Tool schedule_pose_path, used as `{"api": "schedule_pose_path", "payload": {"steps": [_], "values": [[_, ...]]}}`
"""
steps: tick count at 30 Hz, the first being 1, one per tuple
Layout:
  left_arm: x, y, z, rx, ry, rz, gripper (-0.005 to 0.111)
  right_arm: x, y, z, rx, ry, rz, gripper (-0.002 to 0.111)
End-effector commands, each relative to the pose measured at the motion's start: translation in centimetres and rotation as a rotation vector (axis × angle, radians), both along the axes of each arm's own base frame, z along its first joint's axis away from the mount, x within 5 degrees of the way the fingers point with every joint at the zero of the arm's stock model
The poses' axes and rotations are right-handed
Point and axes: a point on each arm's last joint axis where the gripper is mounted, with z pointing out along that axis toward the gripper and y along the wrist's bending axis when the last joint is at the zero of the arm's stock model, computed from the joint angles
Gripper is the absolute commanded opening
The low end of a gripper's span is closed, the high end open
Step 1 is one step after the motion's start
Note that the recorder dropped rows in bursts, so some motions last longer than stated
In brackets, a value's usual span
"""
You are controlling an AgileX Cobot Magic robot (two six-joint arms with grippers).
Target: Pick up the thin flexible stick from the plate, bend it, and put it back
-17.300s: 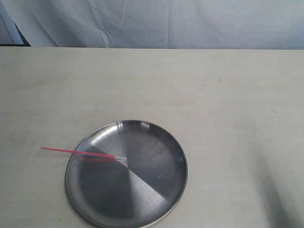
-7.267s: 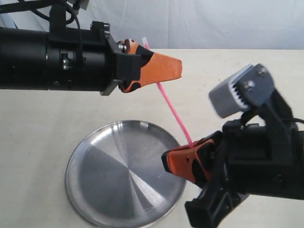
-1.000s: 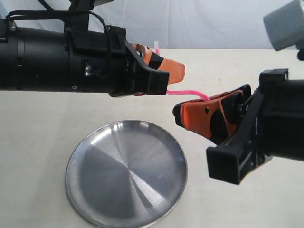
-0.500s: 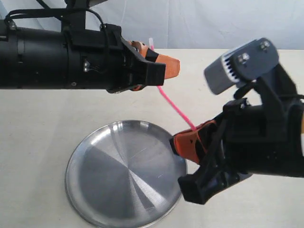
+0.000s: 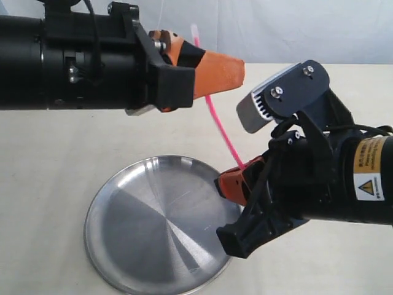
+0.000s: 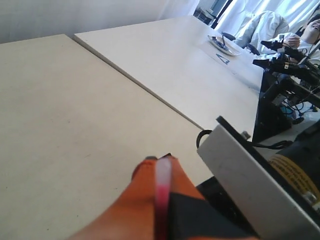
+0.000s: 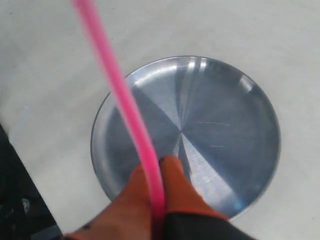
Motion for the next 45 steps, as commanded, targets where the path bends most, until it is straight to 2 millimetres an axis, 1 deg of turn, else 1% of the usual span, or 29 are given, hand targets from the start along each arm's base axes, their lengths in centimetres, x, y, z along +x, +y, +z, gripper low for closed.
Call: {"api": "schedule_pose_path", "payload": {"steps": [1, 4, 9, 13, 17, 21, 25, 30, 33, 35, 38, 41, 45], "values": [[-1.3, -0.3, 0.0, -0.009, 0.033, -0.104, 0.0, 0.8, -0.1, 1.0, 0.029, -0.092, -0.035, -0.001], [-1.5, -0.4, 0.1, -0.031, 0.065, -0.126, 0.0, 1.1, -0.2, 0.8, 0.012, -0.093, -0.066, -0.001], [-2.0, -0.5, 0.7, -0.104, 0.128, -0.171, 0.0, 1.8, 0.2, -0.5, -0.053, -0.061, -0.081, -0.001], [-2.2, -0.6, 1.0, -0.135, 0.136, -0.194, 0.0, 2.3, 0.9, -1.4, -0.07, -0.039, -0.077, -0.001], [-2.1, -0.6, 0.8, -0.116, 0.118, -0.188, 0.0, 2.4, 1.1, -1.6, -0.064, -0.027, -0.079, -0.001], [-1.5, -0.4, 0.1, -0.02, 0.032, -0.131, 0.0, 1.8, 0.8, -0.7, 0.009, -0.003, -0.1, -0.001], [-0.5, 0.0, -0.8, 0.092, -0.03, -0.035, 0.0, 0.7, -0.2, 1.2, 0.108, -0.026, -0.113, -0.001], [0.2, 0.2, -0.9, 0.114, -0.068, 0.038, 0.0, -0.9, -1.8, 3.6, 0.217, -0.08, -0.116, -0.001], [-0.1, 0.1, -0.9, 0.111, -0.056, 0.004, 0.0, -1.2, -2.2, 4.3, 0.249, -0.121, -0.11, -0.001], [-0.6, 0.0, -0.9, 0.112, -0.041, -0.052, 0.0, -1.1, -2.3, 4.6, 0.23, -0.181, -0.099, -0.001], [-1.5, -0.1, -1.0, 0.11, -0.014, -0.143, 0.0, -0.7, -2.4, 4.6, 0.218, -0.206, -0.123, -0.001], [-2.1, -0.3, -0.8, 0.078, 0.041, -0.198, 0.0, 0.1, -2.5, 3.9, 0.141, -0.213, -0.166, -0.001], [-2.5, -0.2, -0.1, 0.017, 0.082, -0.213, 0.0, 1.0, -2.6, 2.6, 0.044, -0.178, -0.247, -0.001]]}}
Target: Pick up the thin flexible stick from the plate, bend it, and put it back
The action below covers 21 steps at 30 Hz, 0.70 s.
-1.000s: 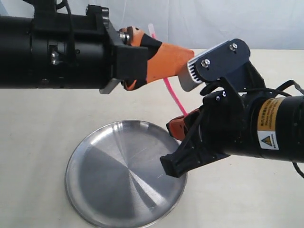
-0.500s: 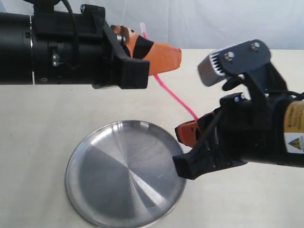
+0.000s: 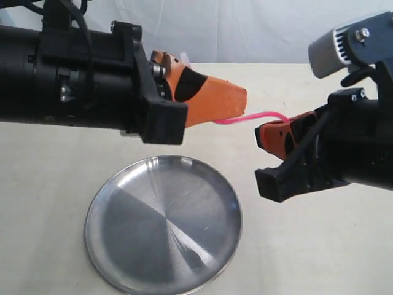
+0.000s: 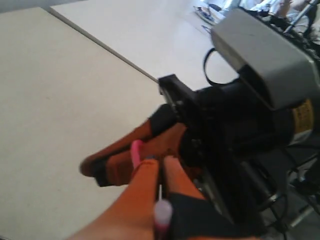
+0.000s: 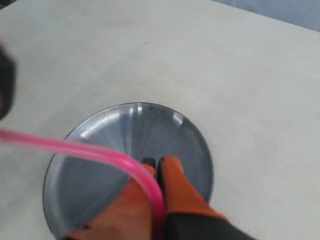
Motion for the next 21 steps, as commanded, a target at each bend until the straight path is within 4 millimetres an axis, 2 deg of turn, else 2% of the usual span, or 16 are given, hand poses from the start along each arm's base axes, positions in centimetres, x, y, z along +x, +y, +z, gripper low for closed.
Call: {"api": "schedule_pose_path", "payload": {"steps": [1, 6, 10, 15, 21], "values": [[-1.3, -0.2, 0.2, -0.046, 0.074, -0.103, 0.0, 1.1, 0.6, -0.1, -0.008, -0.023, -0.04, -0.001], [-1.3, 0.0, 1.7, -0.158, -0.002, -0.078, 0.0, 1.5, 2.0, -1.1, 0.03, 0.041, 0.0, -0.001], [-0.5, 0.1, 1.8, -0.161, -0.081, 0.007, 0.0, 1.1, 2.9, -1.1, 0.089, 0.082, 0.071, -0.001], [1.1, 0.6, 1.2, -0.052, -0.198, 0.157, 0.0, 0.0, 3.0, 0.0, 0.184, 0.08, 0.156, -0.001], [1.9, 0.7, 0.6, 0.013, -0.258, 0.211, 0.0, -1.6, 1.8, 2.3, 0.289, 0.007, 0.198, -0.001]]}}
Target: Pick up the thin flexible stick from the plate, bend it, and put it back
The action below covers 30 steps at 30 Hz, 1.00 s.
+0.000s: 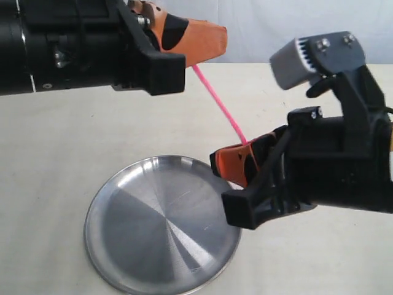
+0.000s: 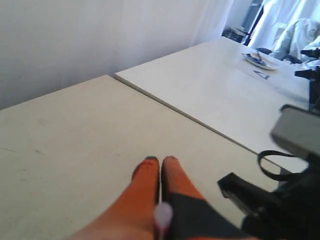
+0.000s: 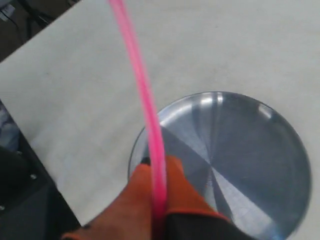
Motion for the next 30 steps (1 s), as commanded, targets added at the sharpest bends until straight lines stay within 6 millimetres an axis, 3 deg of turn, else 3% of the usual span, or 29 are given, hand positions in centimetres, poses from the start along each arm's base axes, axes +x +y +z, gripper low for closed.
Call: {"api": "schedule_pose_path", "payload": {"steps": [1, 5, 9, 13, 15, 18, 23, 26, 30], "values": [[0.2, -0.3, -0.8, 0.071, -0.044, -0.012, 0.0, -0.9, -1.1, 2.7, 0.13, -0.13, 0.003, -0.001], [0.2, -0.6, -1.9, 0.101, 0.014, -0.026, 0.0, -1.6, -1.9, 3.6, 0.129, -0.202, 0.011, -0.001], [-1.2, -1.0, -2.5, 0.075, 0.128, -0.164, 0.0, -1.5, -2.3, 3.5, 0.068, -0.254, 0.012, -0.001], [-3.2, -0.3, 0.1, -0.11, 0.196, -0.255, 0.0, -0.6, -2.6, 2.1, -0.072, -0.202, -0.057, -0.001], [-3.9, 0.7, 1.9, -0.201, 0.118, -0.246, 0.0, 0.2, -2.3, 0.6, -0.2, -0.15, -0.067, -0.001], [-3.6, 1.2, 2.3, -0.188, 0.039, -0.179, 0.0, 0.5, -0.6, -0.4, -0.14, -0.053, -0.012, -0.001], [-1.7, 1.6, 1.2, -0.051, -0.054, 0.004, 0.0, -1.7, 1.4, 1.4, 0.109, -0.058, 0.158, -0.001], [-1.0, 1.5, 0.1, 0.024, -0.083, 0.045, 0.0, -2.3, 1.0, 2.5, 0.174, -0.089, 0.159, -0.001], [-0.7, 1.1, -3.0, 0.137, -0.058, 0.012, 0.0, -2.8, -0.2, 4.0, 0.224, -0.182, 0.14, -0.001]]}}
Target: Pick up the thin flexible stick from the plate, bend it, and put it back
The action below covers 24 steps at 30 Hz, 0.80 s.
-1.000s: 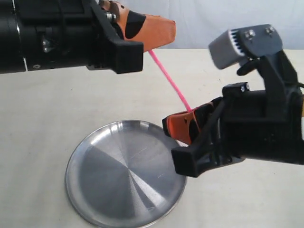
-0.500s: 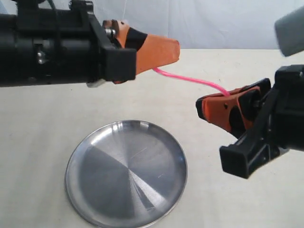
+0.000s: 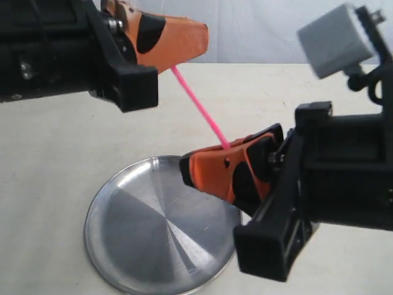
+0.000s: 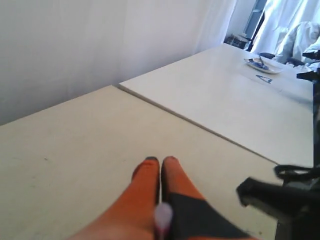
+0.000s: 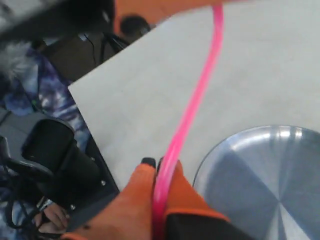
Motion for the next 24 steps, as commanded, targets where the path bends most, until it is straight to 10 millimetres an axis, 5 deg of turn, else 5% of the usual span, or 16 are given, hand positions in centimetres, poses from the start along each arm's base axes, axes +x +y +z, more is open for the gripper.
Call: {"api": "schedule_pose_path", "payload": {"steps": [1, 5, 11, 18, 24], "values": [[0.2, -0.6, -3.8, 0.144, 0.028, -0.04, 0.0, -0.6, -1.3, 2.0, 0.082, -0.147, -0.03, -0.001], [-1.1, -0.8, -4.9, 0.14, 0.099, -0.165, 0.0, -0.7, -1.9, 2.1, 0.034, -0.217, -0.031, -0.001], [-3.0, 0.0, -3.0, 0.043, 0.101, -0.249, 0.0, -0.5, -2.3, 1.1, -0.071, -0.168, -0.061, -0.001], [-4.5, 2.1, 0.0, -0.096, 0.045, -0.192, 0.0, 0.6, -3.5, -0.2, -0.242, -0.142, -0.205, -0.001], [-4.0, 3.0, 0.7, -0.13, 0.022, -0.074, 0.0, 1.3, -2.2, -1.7, -0.286, -0.033, -0.204, -0.001]]}}
